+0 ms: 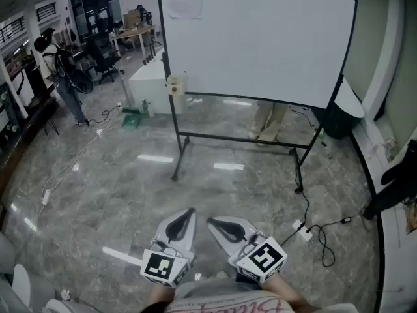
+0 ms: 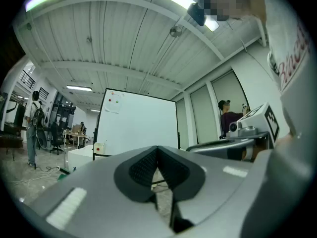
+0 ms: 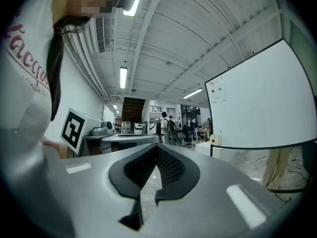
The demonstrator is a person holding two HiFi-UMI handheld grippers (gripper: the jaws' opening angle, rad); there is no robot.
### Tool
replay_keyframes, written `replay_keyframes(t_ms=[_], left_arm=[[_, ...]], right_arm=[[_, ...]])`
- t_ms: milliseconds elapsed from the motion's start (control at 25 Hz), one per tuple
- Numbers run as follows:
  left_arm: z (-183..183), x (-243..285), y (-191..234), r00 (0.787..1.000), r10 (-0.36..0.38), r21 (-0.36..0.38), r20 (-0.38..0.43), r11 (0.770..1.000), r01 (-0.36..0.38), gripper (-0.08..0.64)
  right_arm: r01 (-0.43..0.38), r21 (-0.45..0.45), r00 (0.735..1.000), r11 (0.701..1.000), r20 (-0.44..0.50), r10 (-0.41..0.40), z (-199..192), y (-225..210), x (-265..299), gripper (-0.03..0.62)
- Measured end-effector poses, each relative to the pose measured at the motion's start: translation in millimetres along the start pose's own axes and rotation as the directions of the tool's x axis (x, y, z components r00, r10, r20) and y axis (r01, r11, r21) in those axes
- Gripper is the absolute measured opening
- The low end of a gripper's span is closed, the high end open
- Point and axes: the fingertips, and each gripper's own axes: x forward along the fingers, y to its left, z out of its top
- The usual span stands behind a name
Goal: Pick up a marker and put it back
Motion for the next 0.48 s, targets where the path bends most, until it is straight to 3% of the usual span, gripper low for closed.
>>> replay_keyframes(t_ms=[480], left_arm=[[0.0,5.1,-10.5,1.0,0.016,0.016,0.012,1.0,-0.016,0.0]], right_arm=[[0.005,-0.016,1.0,1.0,-0.026,-0.005,-0.9,-7.7,-11.4,0.001]])
